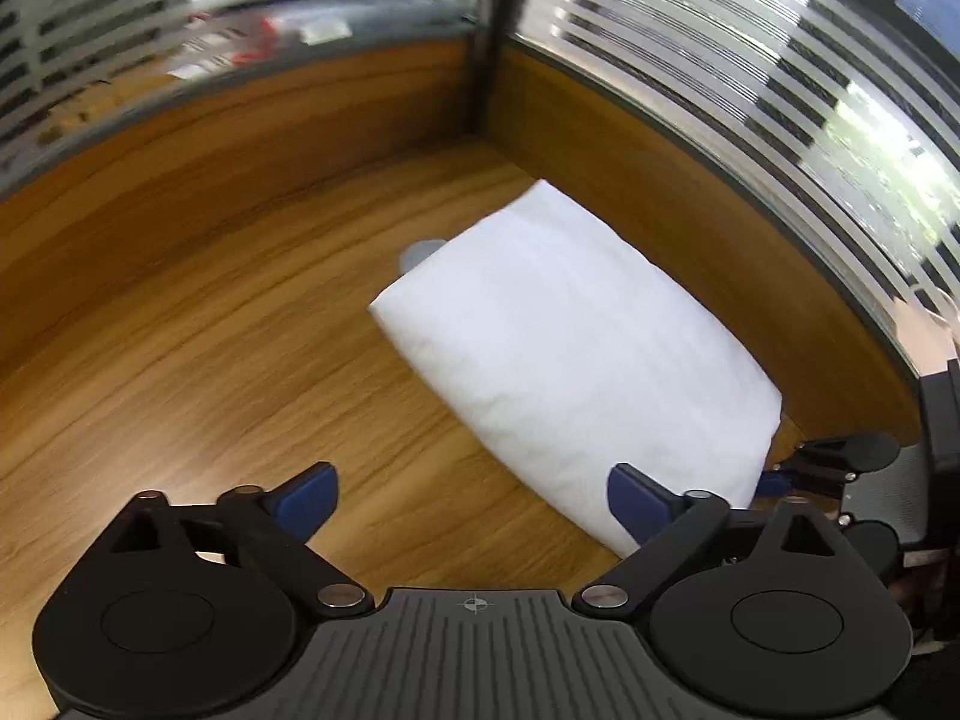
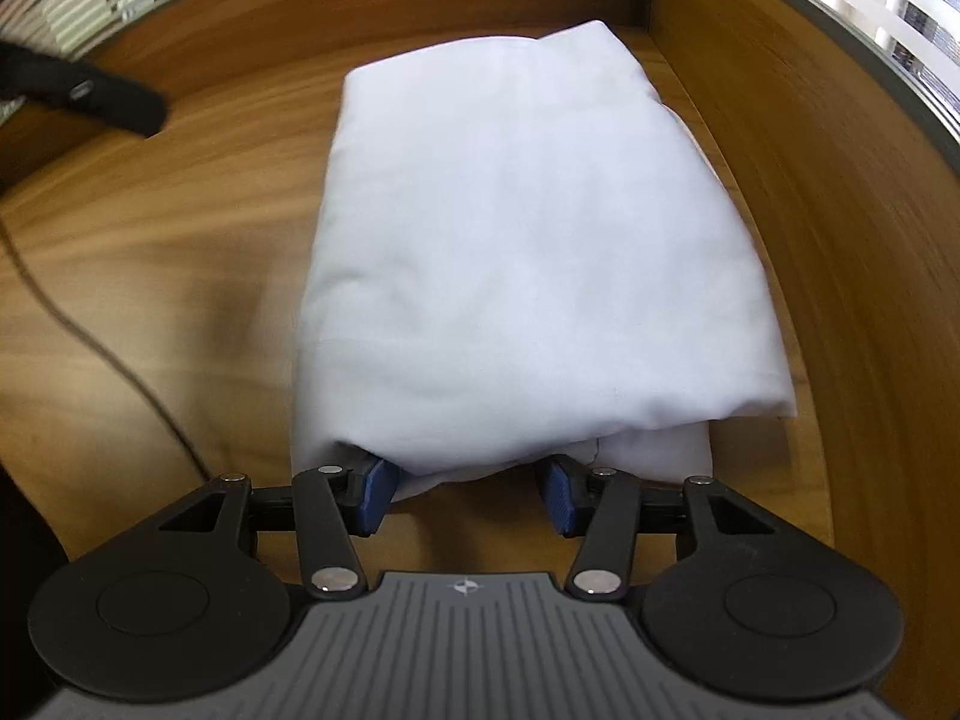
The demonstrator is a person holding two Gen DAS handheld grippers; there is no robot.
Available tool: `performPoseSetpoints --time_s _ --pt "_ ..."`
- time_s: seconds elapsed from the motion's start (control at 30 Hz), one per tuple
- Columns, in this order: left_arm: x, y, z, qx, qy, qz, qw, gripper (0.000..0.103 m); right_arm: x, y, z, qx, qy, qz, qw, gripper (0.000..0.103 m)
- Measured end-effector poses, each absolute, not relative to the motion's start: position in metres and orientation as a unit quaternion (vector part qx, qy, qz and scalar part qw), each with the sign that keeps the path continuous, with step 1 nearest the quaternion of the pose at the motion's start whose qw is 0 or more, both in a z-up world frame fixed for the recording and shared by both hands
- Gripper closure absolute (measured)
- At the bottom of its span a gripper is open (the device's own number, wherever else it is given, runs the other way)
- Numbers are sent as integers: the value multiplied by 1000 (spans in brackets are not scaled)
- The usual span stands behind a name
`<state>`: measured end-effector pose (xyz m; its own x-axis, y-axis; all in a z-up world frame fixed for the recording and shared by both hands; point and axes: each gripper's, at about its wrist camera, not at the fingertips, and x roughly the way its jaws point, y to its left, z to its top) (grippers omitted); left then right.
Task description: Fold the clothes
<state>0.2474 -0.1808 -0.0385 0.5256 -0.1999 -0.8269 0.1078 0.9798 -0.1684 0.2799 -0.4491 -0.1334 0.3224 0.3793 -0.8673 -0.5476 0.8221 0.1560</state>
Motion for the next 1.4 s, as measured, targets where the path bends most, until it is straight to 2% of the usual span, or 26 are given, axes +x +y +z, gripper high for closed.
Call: performPoseSetpoints --time_s 0.5,1.03,1.4 --pt "228 -152 -25 -67 463 -23 884 0 319 -405 -138 -35 481 239 843 44" --pt "229 -146 -26 -88 467 -3 880 0 352 -388 -137 -68 457 219 860 44" --pt "214 -158 -18 -58 459 -9 886 0 350 -394 -129 -65 460 212 860 43"
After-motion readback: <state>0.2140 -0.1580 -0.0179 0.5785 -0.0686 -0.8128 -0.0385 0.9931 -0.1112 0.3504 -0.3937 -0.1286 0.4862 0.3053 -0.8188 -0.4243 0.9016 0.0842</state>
